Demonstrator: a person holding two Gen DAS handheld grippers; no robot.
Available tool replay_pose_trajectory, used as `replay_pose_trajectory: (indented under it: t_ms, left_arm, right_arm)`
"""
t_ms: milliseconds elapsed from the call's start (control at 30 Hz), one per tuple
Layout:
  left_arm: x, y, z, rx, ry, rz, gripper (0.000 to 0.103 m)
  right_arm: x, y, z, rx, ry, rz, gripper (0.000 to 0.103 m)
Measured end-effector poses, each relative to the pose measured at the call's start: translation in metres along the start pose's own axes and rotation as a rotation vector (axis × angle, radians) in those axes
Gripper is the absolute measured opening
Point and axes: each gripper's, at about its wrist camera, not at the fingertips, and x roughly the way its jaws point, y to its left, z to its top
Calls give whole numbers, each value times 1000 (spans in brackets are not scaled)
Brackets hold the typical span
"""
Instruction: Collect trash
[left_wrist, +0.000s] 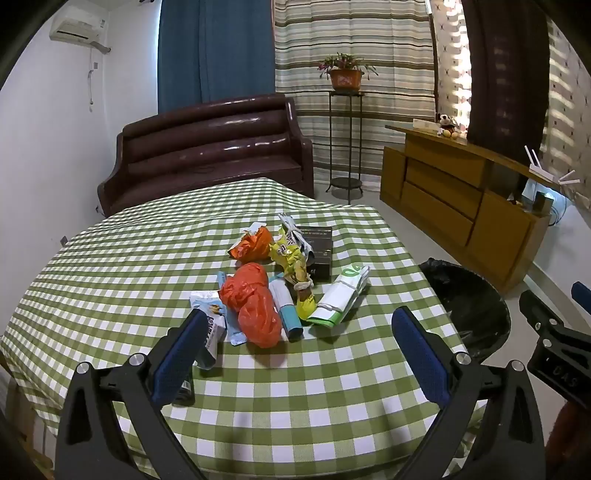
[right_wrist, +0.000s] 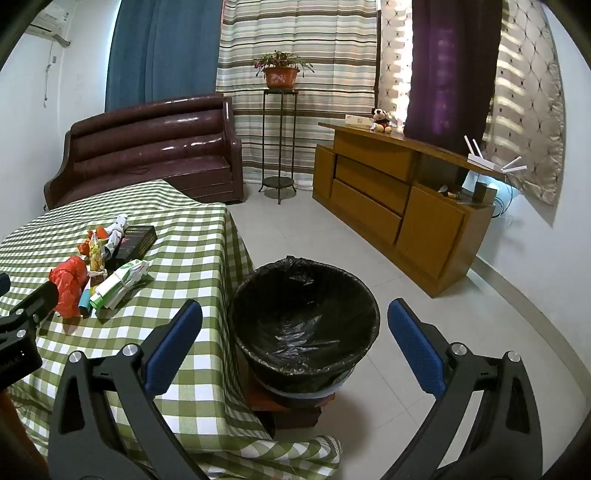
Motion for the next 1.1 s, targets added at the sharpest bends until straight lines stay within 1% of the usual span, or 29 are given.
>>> replay_pose_trajectory:
  t_ms: [100, 433, 567, 1100]
  left_arm:
    - [-1, 0, 0, 4, -9, 2, 97]
    - [2, 7, 1, -9, 1, 1, 97]
    - [1, 5, 0, 7, -2, 10, 97]
    - [1, 4, -3, 7, 0, 13, 97]
  right_arm:
    - [0, 0, 0, 0, 2, 0, 98]
    - [0, 0, 0, 2, 0, 2, 98]
    - [0, 0, 0, 3, 0, 2, 98]
    - [0, 0, 0, 4, 0, 2, 98]
